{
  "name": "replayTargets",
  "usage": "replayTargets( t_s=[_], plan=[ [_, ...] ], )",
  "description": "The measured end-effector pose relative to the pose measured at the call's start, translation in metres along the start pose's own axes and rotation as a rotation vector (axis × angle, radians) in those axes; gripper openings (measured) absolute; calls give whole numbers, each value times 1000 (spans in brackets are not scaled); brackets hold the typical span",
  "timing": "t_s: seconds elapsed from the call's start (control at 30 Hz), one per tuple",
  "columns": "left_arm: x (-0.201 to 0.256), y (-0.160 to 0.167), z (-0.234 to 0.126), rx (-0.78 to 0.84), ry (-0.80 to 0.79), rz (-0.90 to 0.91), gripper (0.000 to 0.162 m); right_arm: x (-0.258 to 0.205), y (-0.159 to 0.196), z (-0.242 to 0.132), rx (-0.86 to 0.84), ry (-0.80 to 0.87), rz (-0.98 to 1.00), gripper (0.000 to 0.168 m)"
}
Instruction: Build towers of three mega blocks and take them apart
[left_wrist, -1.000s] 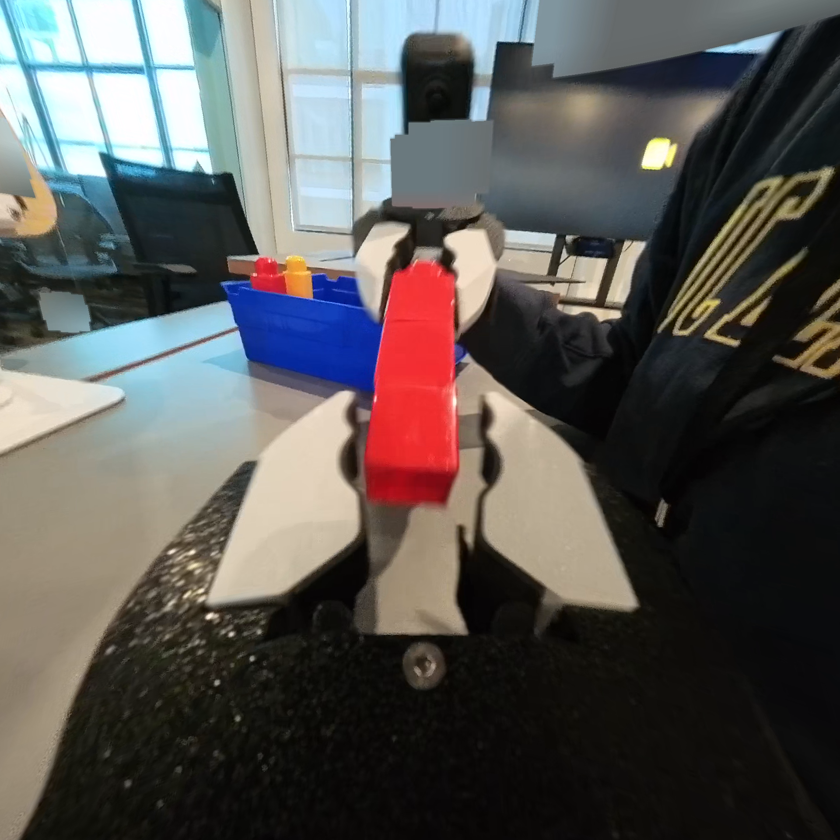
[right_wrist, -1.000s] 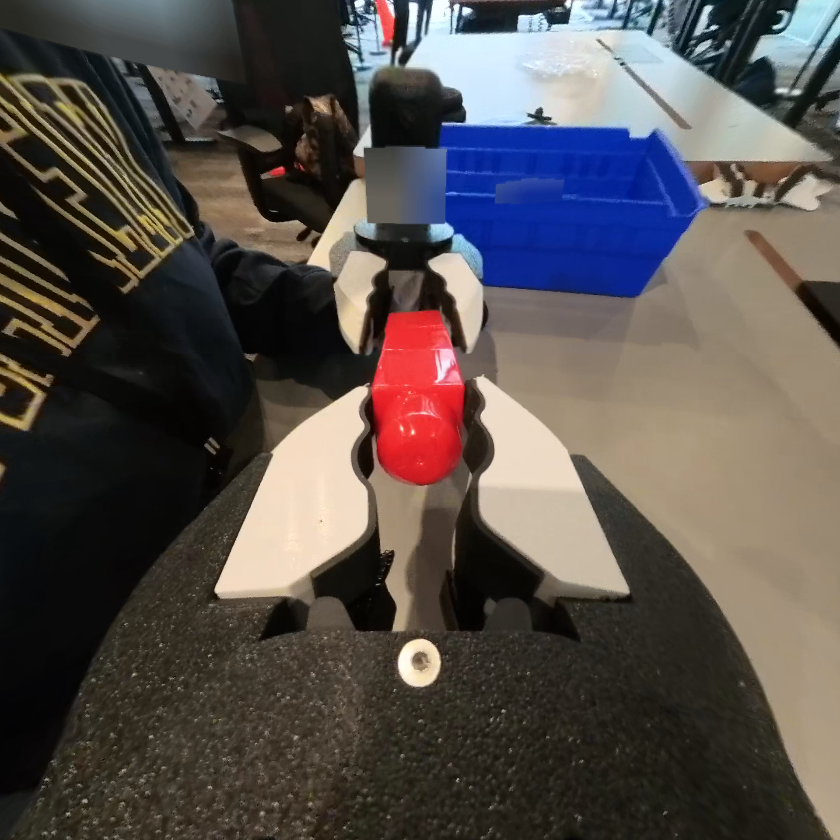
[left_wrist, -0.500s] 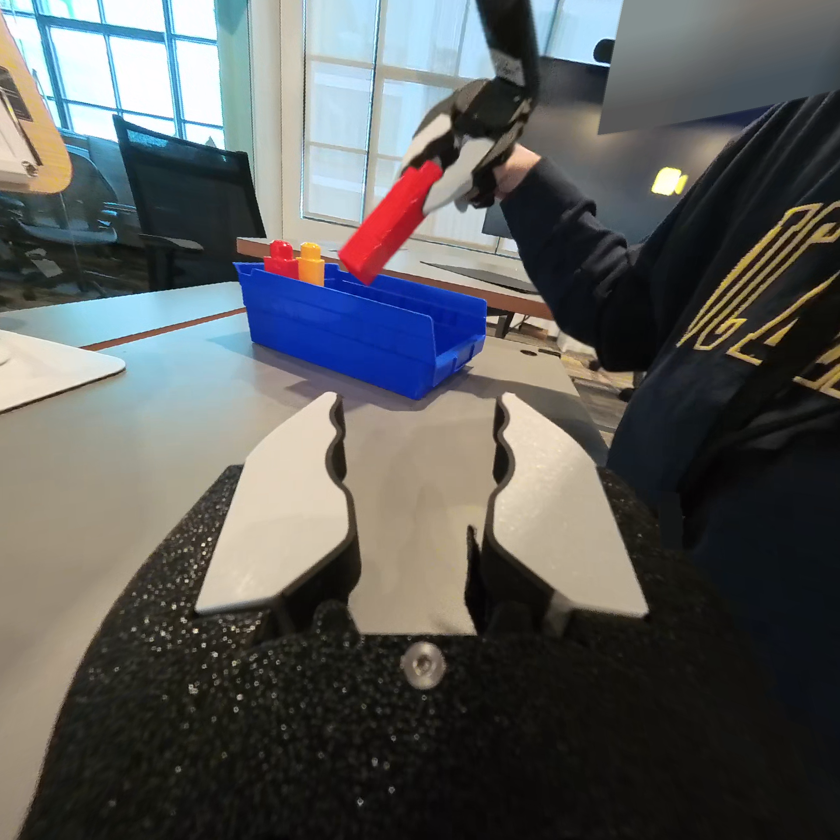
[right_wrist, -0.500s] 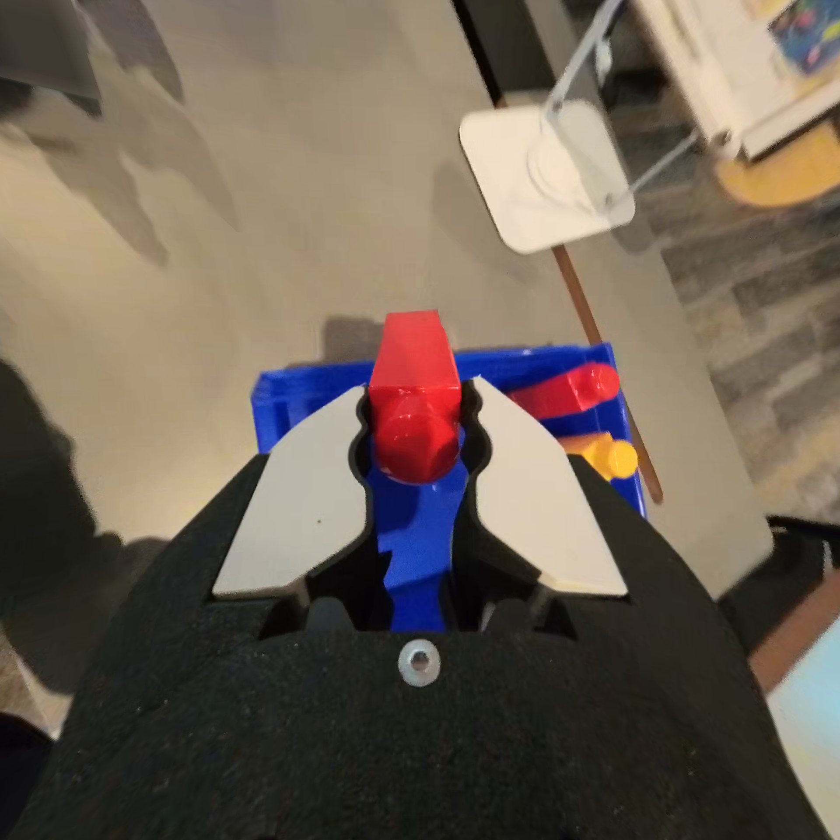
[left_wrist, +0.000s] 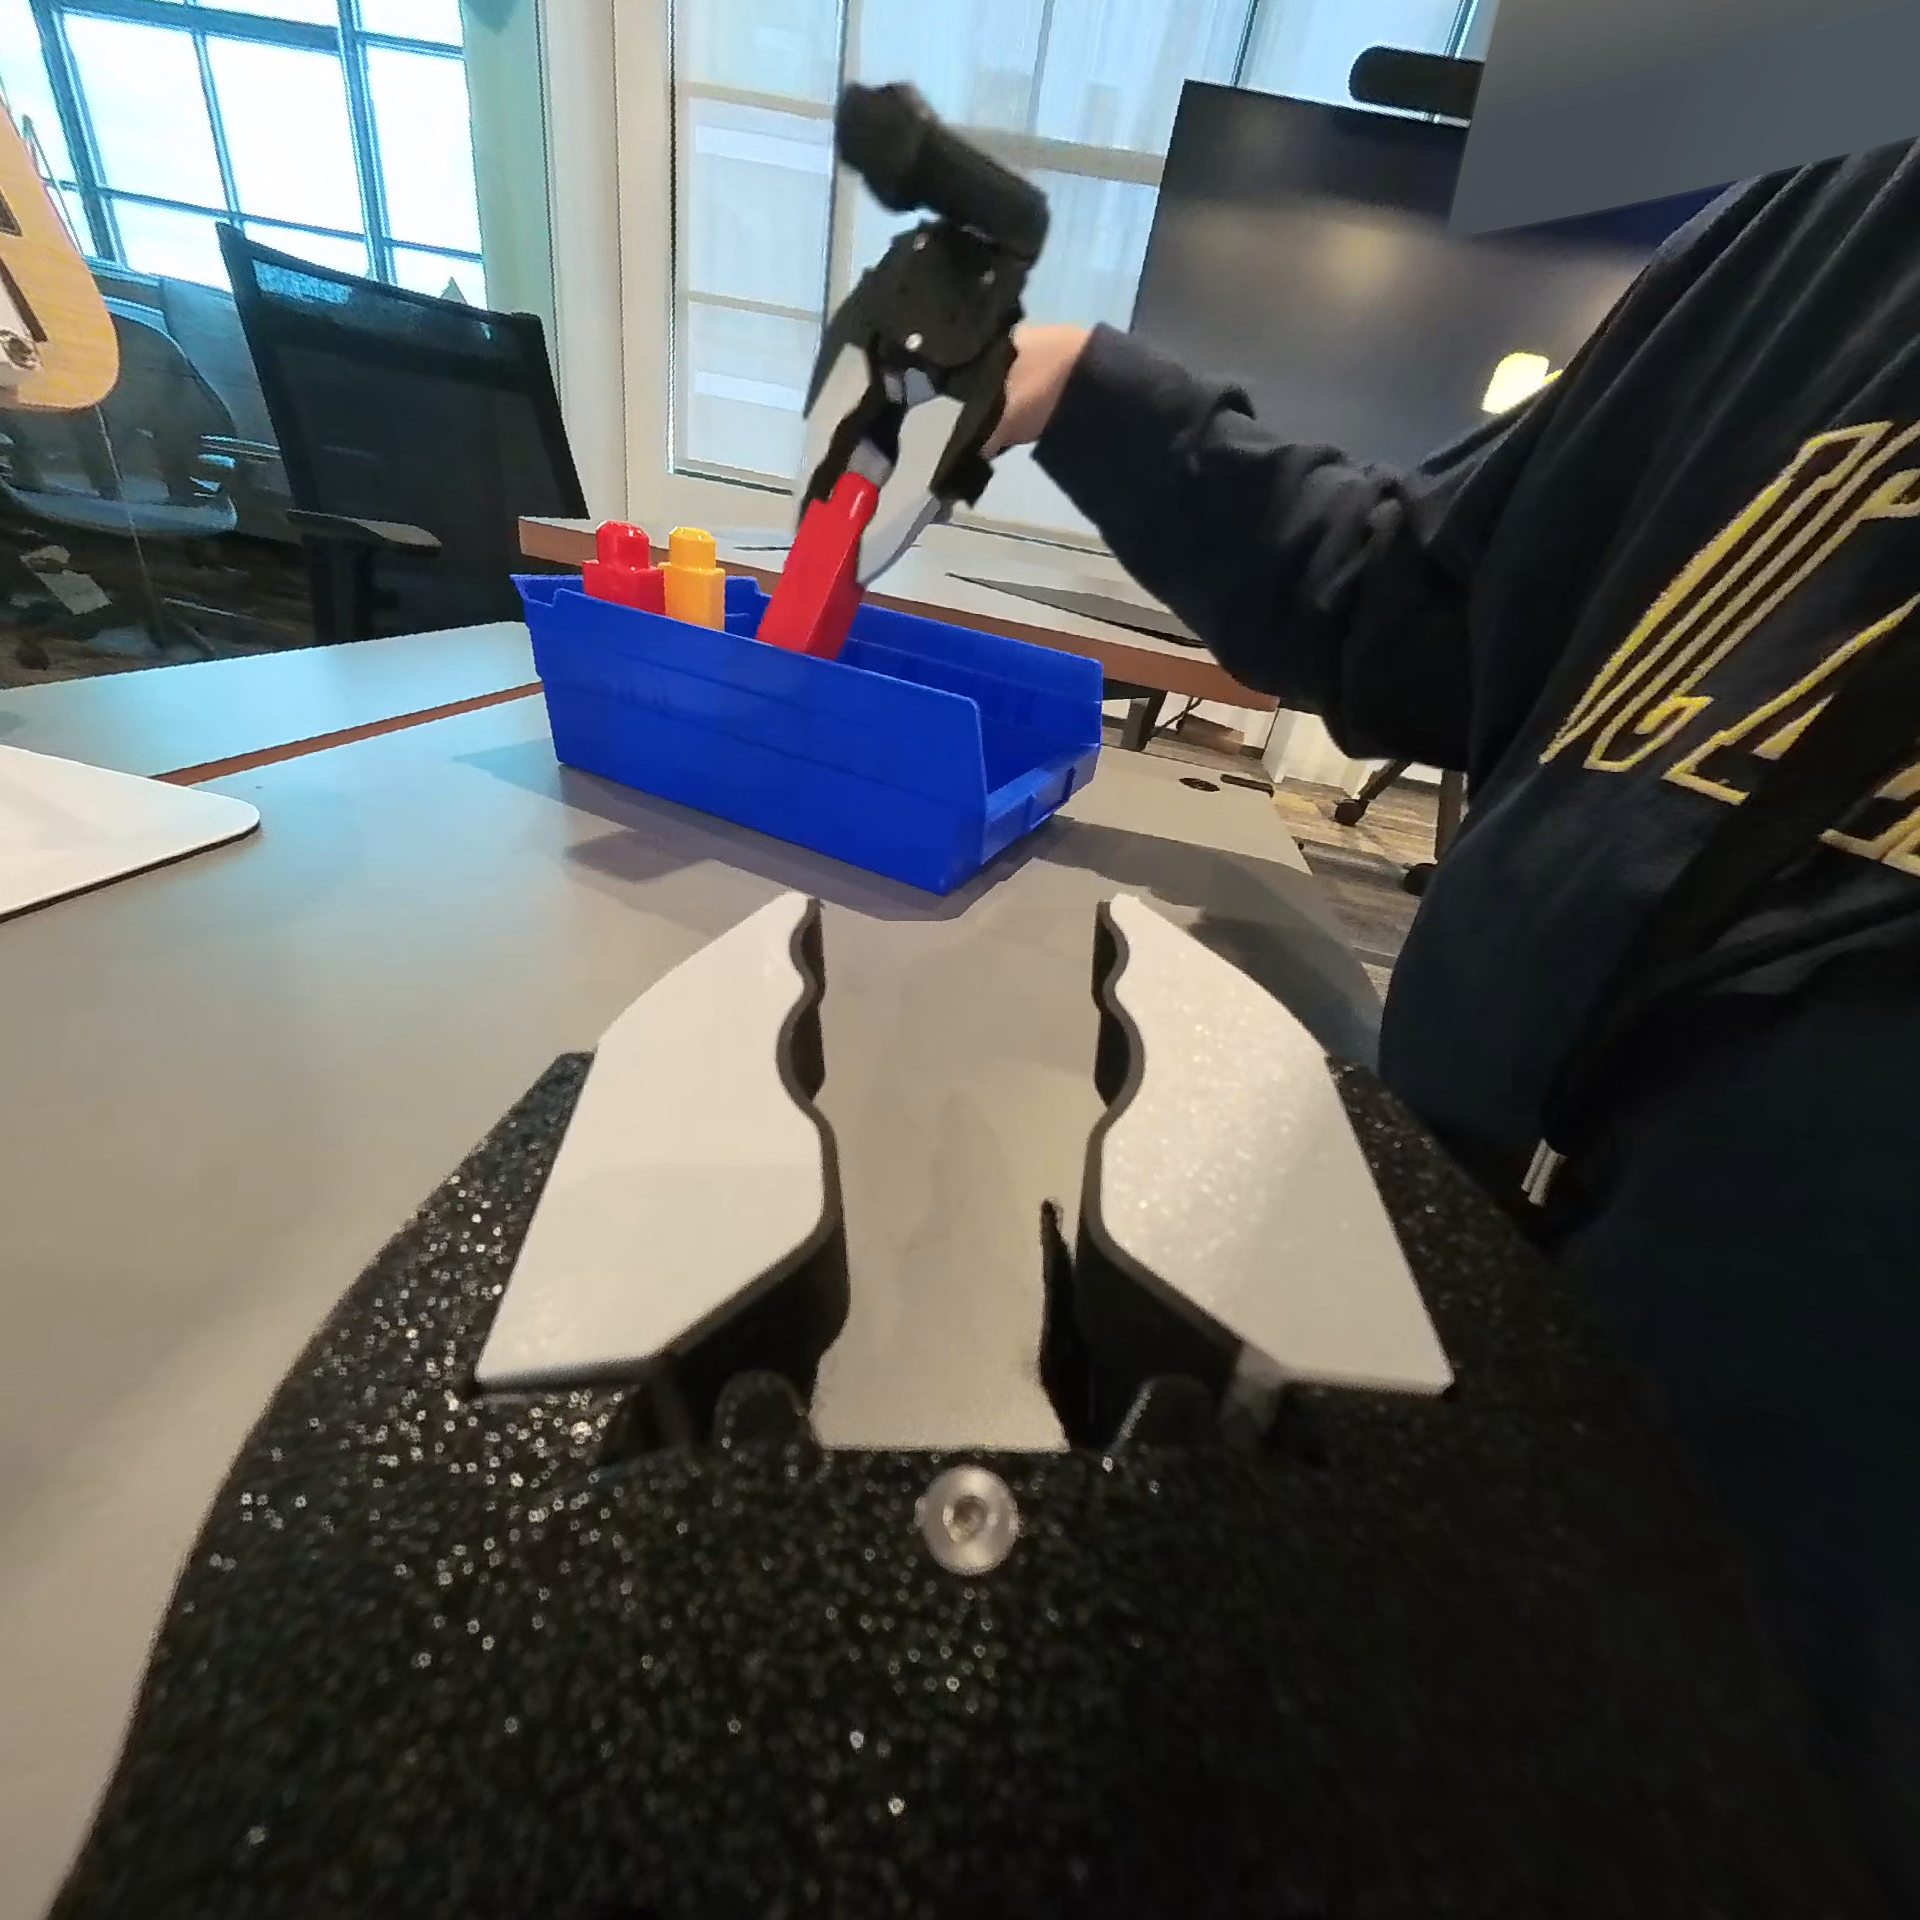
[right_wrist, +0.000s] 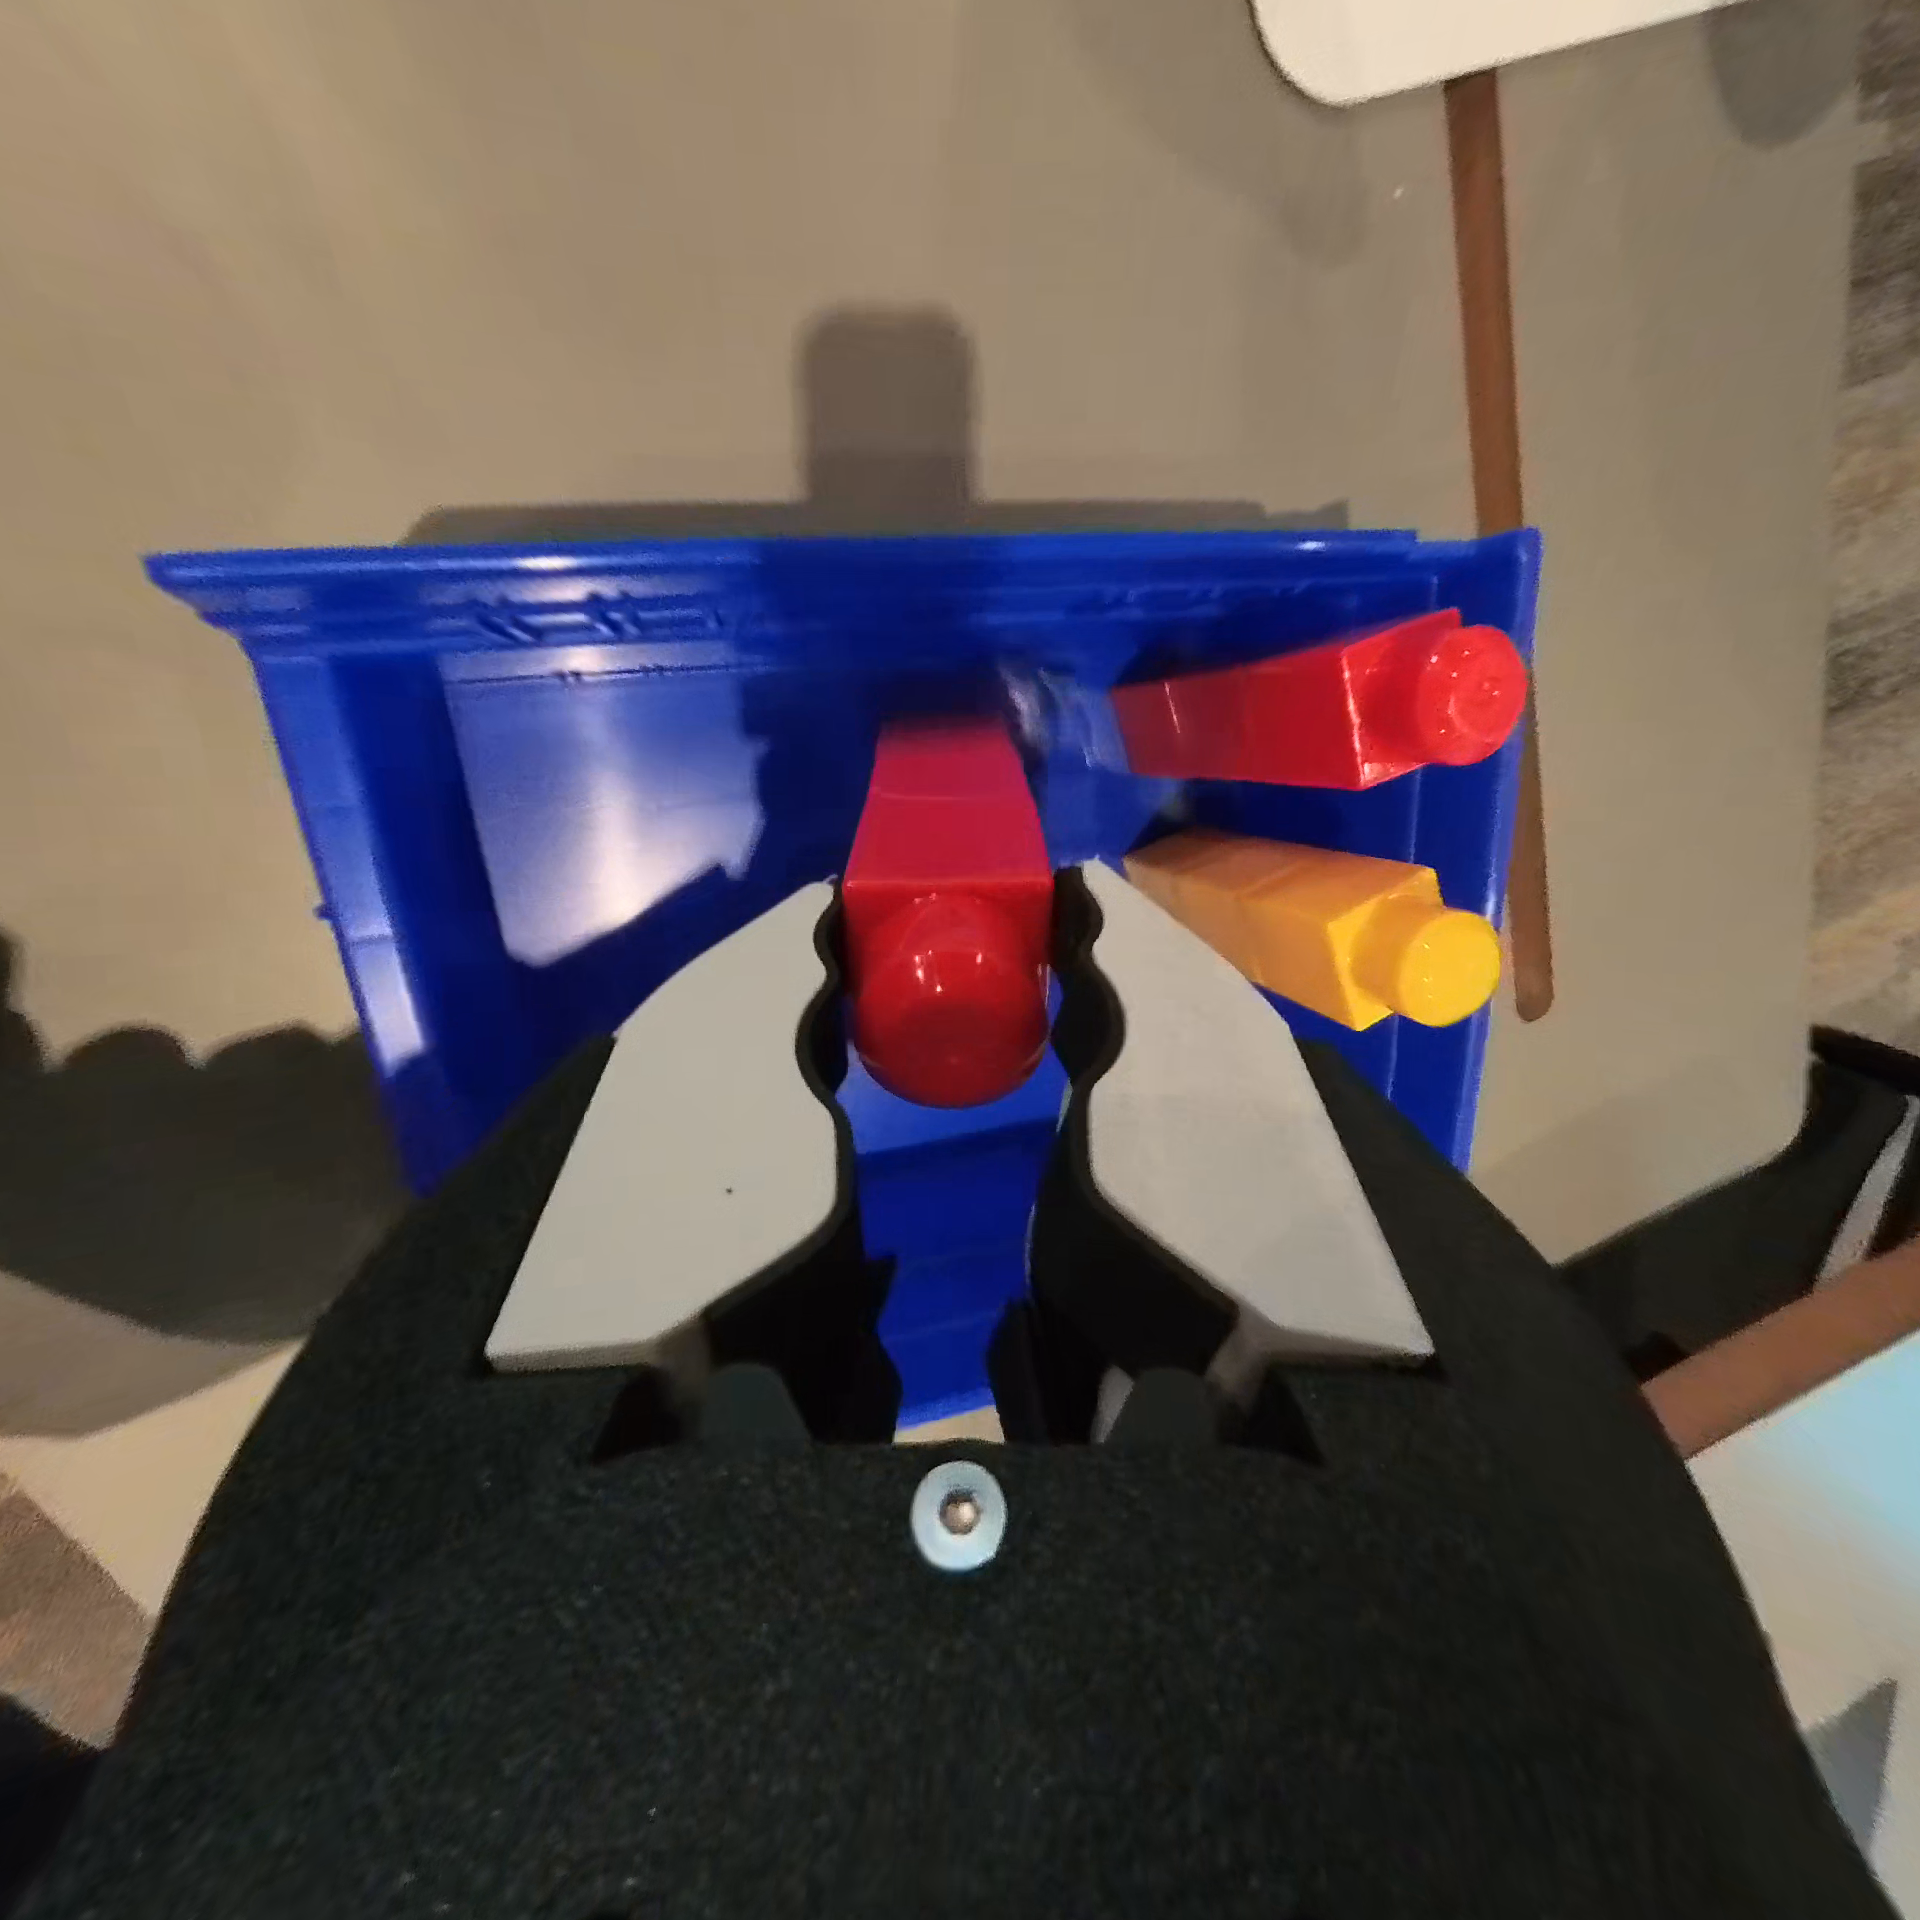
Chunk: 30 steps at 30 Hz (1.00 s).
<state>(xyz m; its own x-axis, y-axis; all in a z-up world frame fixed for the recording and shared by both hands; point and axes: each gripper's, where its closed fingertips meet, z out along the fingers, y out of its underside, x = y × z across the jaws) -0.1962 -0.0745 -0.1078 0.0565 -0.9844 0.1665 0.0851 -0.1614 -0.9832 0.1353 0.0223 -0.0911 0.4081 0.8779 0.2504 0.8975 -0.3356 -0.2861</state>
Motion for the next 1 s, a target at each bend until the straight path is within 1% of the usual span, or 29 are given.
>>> replayTargets(
  t_s=[0.1,0.27,0.43,0.63,0.73,0.93,1.0],
  plan=[
    [-1,1,0,-2,0,-6,49,7,5,12,-66,-31,-10,39],
    [0,2,1,-10,2,-3,48,17,0,25,-108,-93,-19,39],
    [1,3,2,-24,4,1,47,18,-8,36,-167,-166,-28,39],
    [1,6,4,-39,7,-2,49,16,-7,51,-273,-208,-54,39],
    [1,7,5,-42,8,-8,50,15,-11,52,-268,-219,-44,39],
    [2,7,6,-45,13,-11,51,12,-14,51,-249,-223,-25,55],
    [2,7,6,-45,10,-8,51,15,-14,44,-238,-204,3,57]
  ],
)
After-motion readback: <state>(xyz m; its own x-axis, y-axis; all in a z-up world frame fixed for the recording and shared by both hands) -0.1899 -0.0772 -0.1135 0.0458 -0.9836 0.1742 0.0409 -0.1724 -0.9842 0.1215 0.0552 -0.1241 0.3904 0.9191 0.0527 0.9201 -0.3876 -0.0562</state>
